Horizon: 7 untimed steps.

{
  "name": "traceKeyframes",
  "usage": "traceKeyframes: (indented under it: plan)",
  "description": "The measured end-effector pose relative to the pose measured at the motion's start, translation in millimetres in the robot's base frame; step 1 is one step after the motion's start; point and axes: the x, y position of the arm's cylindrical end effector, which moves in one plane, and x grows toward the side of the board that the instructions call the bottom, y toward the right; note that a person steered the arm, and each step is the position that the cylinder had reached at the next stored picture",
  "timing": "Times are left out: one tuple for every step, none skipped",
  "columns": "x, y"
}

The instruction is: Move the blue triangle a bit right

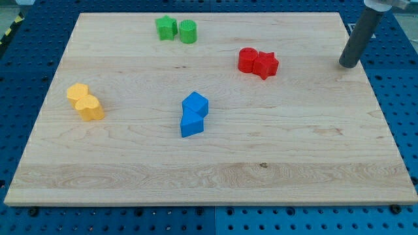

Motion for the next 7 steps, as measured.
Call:
traceKeyframes:
  plan:
    - [0,0]
    - [39,3]
    - [109,-31]
    - [173,-82]
    - [189,-134]
    - [186,-195]
    - [192,-236]
